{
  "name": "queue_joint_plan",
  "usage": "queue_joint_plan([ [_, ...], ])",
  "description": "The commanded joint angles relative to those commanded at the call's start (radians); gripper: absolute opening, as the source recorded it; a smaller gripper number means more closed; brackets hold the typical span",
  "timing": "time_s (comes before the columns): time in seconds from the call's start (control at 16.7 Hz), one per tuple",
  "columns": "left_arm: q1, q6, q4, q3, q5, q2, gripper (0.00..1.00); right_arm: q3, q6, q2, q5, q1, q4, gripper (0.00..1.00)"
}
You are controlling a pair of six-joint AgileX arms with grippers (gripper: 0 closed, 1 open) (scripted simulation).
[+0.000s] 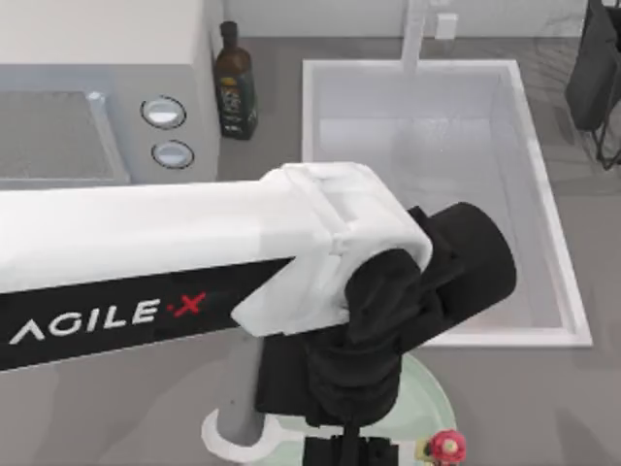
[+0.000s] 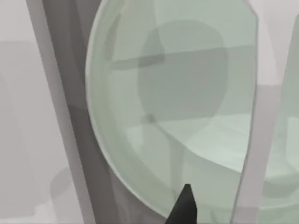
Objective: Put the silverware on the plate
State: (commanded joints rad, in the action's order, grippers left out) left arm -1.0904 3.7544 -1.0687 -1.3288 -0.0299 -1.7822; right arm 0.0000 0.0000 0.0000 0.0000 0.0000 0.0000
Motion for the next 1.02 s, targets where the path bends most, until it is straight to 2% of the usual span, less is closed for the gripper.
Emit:
queue_joint_plan([
  [0.6, 0.064, -0.04, 0.136, 0.017, 0.049, -0.152, 0.0, 0.0, 0.0, 0.0, 0.0, 0.0, 0.0, 1.0],
  [1.02, 0.071, -0.042, 0.154, 0.042, 0.05, -0.185, 0.0, 0.0, 0.0, 0.0, 0.0, 0.0, 0.0, 1.0],
])
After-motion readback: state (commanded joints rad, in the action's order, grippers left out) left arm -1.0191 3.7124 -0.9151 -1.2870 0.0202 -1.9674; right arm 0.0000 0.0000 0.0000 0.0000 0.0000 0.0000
